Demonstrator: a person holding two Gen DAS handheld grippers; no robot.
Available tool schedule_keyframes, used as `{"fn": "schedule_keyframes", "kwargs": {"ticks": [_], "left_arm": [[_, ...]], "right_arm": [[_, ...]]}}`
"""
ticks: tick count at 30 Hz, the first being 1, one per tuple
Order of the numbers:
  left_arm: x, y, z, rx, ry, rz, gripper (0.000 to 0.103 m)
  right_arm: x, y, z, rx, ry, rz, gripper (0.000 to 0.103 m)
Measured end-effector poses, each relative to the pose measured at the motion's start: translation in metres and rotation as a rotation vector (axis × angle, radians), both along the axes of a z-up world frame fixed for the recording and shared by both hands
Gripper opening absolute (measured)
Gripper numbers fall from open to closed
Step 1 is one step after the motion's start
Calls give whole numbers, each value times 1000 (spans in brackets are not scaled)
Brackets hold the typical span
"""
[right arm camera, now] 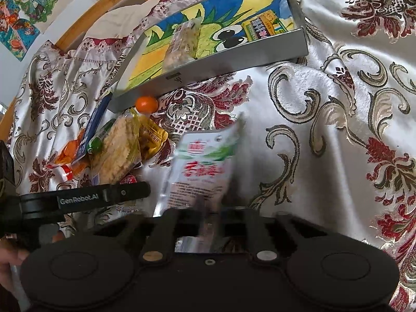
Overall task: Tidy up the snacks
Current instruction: 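Grasp the white pickled-vegetable pouch with the right tool, then grasp the brown sausage stick with the left tool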
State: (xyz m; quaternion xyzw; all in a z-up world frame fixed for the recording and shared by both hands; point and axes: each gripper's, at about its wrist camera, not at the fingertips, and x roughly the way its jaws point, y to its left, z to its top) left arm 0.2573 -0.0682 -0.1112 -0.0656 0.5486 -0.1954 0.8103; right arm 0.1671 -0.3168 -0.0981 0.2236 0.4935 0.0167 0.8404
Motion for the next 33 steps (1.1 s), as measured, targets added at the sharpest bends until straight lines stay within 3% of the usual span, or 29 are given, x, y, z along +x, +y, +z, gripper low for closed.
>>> {"fn": "schedule_keyframes", "kwargs": {"ticks": [9, 12, 20, 21, 22, 25, 33], "left_arm": [[-16, 8, 14, -42, 51, 12, 40], [-27, 9, 16, -35, 64, 2, 40], [-68, -5, 29, -20, 73, -60, 38], [-71, -6, 30, -30, 79, -65, 32], [-73, -8, 30, -41, 90, -80, 13], [-81, -11, 33, -79, 111, -97, 12], [-99, -25, 37, -10, 35, -150, 12]], "right_arm": [[-5, 1, 12, -39, -66, 17, 5], [-9, 1, 19, -100, -96, 8, 5], [-14, -9, 25, -126, -121, -29, 5], [-14, -8, 26, -143, -127, -24, 5], [-16, -5, 28, -170, -140, -20, 5], [-20, 5, 38, -281, -207, 1, 5], [-22, 6, 42, -326, -242, 8, 4]]}}
